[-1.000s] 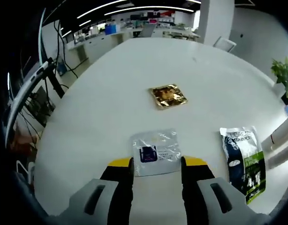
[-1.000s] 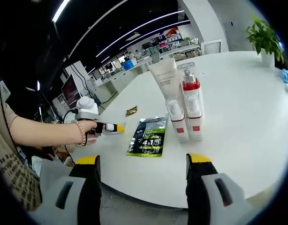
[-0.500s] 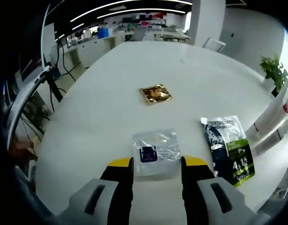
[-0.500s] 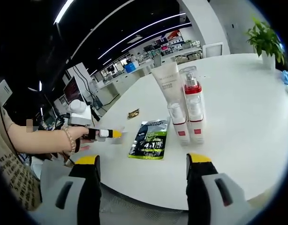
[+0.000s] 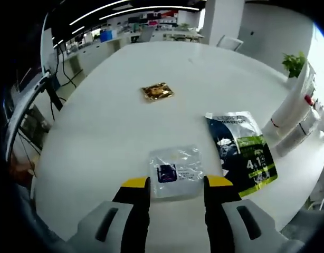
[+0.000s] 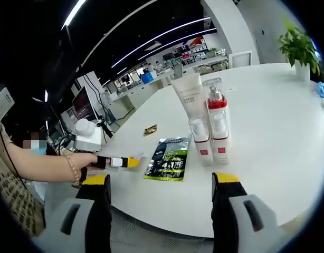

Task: Arrange the skincare products in the storage area until every visible bottle or jar stands upright without overlapping.

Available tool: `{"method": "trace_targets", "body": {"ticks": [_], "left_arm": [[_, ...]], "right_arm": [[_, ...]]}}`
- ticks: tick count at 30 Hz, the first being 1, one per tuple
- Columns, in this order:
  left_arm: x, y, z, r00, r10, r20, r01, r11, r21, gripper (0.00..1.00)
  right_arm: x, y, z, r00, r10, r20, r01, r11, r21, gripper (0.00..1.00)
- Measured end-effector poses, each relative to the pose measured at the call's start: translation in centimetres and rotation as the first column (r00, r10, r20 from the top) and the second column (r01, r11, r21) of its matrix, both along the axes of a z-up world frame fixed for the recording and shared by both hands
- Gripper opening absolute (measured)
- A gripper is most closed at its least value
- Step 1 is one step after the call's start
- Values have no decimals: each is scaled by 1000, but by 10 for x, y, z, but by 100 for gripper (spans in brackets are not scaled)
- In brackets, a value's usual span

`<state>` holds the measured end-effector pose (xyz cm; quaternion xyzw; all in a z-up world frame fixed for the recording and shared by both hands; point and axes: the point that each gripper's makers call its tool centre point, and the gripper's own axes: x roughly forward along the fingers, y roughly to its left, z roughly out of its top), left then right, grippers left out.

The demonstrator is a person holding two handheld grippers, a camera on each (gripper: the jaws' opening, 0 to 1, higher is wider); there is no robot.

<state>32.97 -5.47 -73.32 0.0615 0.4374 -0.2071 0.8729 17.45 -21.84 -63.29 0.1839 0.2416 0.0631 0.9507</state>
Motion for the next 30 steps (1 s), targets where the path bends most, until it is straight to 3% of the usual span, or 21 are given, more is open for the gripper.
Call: {"method": "trace_targets", "body": {"ticks": [23,30], "left_arm": [[-12,-9,-9,1000,-16,-20,17,1000,19,38],[-13,-10,-6,1000,-21,-18,21,1000,8,43]], "right_arm": [[-1,6,-2,999,33,-7,-33,999,10,82],[-1,7,-1,999,34,-5,-34,999,11,82]]}}
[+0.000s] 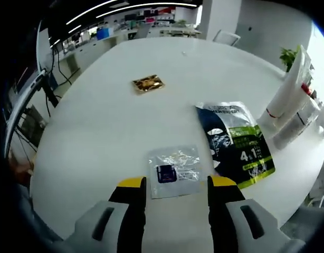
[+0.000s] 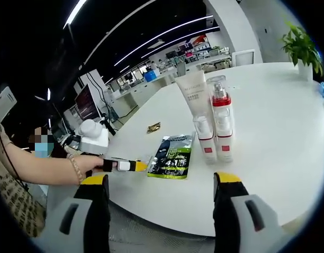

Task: Arrange the skincare products in the storage area until every visible bottle or jar stands upright without overlapping.

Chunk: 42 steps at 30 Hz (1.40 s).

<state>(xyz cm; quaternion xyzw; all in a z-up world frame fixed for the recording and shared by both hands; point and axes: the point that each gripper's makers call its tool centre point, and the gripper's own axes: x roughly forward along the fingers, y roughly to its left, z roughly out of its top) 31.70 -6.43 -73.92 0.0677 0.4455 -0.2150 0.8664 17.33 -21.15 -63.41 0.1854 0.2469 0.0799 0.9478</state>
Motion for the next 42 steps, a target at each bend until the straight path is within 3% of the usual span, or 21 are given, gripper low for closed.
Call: {"method": "trace_targets", "body": {"ticks": [9,24,34,42], "left_arm": [[3,10,19,1000,-1,23,2,999,-37,56],[-6,46,41,999,9,37,-5,995,-97,77],[-17,70,49,999,15,42,-9,990,-143,84],[-24,78,59,998,-10,64,24,977,-212,92]], "right_arm": [[0,2,1,1000,7,10,-7,1000,-7,82],[0,-1,5,999,0,36,1,1000,-30,82],[1,0,6,999,10,42,-8,999,-47,82],[1,3,7,999,21,41,-19,998,-57,82]]}}
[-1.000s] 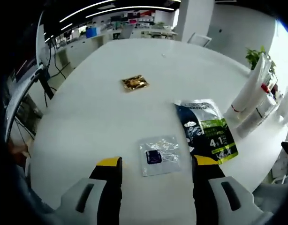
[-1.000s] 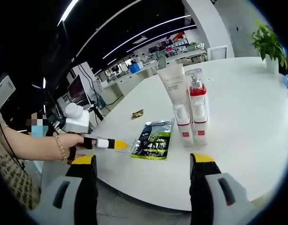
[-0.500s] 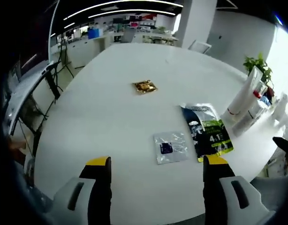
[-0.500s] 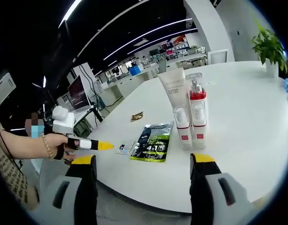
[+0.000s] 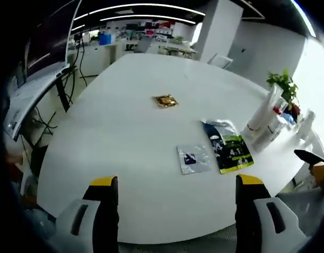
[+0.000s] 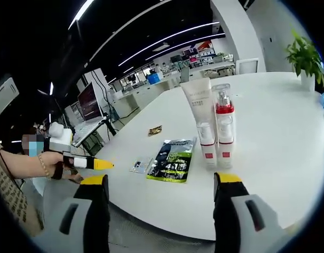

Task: Arrange the skincare products in the storage area until every visible bottle or jar stands upright without overlapping.

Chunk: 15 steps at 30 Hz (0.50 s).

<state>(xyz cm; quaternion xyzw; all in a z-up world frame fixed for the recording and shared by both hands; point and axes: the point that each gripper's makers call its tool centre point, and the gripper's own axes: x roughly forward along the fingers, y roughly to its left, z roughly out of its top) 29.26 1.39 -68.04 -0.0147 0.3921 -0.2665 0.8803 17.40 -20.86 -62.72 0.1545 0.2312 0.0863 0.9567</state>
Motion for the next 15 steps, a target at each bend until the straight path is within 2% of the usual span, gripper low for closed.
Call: {"method": "trace_targets", "body": {"ticks": [11,15], "left_arm": [[-10,8,17,998,-60,35,62,995,-83,97],[-9,6,23,996,-69,61,74,994,-86,97]], "right_arm": [[-1,2,0,1000,9,-4,-9,1000,0,82],[0,2,0,1000,12,-4,-12,1000,-2,82]]}}
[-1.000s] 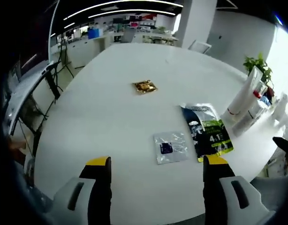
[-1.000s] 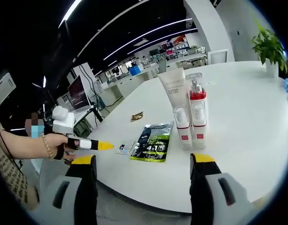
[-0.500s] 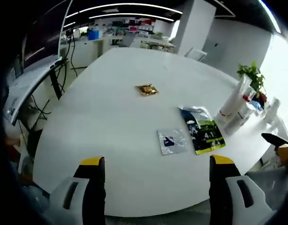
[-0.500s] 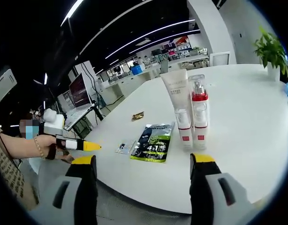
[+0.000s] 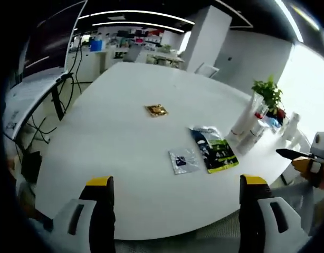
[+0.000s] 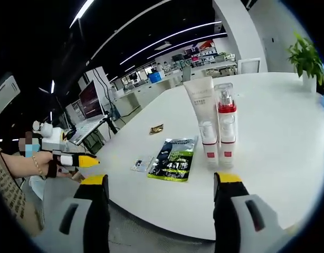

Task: Arrange the skincare products in the storage area until every visible bottle or jar stands upright without overlapping.

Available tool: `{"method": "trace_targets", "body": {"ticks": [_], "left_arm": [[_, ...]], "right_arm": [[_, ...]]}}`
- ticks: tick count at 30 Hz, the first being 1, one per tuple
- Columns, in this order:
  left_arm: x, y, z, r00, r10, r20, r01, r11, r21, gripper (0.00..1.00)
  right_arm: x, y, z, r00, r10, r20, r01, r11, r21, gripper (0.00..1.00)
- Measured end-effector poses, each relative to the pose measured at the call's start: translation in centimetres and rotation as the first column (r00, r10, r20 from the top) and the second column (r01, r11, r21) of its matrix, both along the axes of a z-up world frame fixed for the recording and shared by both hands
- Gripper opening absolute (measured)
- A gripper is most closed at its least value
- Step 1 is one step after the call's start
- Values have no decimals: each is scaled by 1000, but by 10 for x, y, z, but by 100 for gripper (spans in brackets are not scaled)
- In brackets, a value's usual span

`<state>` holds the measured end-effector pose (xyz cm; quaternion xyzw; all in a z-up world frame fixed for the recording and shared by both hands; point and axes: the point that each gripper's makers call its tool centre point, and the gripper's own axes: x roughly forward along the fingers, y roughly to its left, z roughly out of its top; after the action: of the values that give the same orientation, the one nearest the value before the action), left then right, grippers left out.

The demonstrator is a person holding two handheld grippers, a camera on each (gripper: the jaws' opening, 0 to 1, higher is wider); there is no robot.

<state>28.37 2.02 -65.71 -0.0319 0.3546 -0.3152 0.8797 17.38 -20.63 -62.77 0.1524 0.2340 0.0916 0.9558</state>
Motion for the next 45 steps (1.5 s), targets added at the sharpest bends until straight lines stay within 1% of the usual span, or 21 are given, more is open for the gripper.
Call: {"method": "trace_targets", "body": {"ticks": [17,20,23,32,38,43,45], "left_arm": [[2,1,-5,1000,1,-12,-1,1000,31,97],[10,1,-3,1000,17,-16,-17,999,37,97],[19,-3,1,999,32,-13,-32,999,34,97],[42,-31,3,1000,1,-7,-1,999,51,97],[63,-50,-1,1000,6,-21,-4,998,67,97],[86,-63,-11,999,33,-43,-29,995,92,97],[97,-69,-13,998,40,-40,-36,995,97,97]], "right_arm": [[-1,-2,-1,1000,-8,3,8,1000,3,82],[-1,-2,-1,1000,-9,0,9,1000,1,82],[-1,-2,-1,1000,-8,-2,8,1000,-1,82],[-1,-2,-2,1000,-6,-6,6,1000,-6,82],[0,-4,-2,1000,-15,-5,15,1000,-11,82],[0,-7,-2,1000,-27,-7,27,1000,-15,82],[0,-8,-2,999,-31,-10,31,999,-16,82]]}}
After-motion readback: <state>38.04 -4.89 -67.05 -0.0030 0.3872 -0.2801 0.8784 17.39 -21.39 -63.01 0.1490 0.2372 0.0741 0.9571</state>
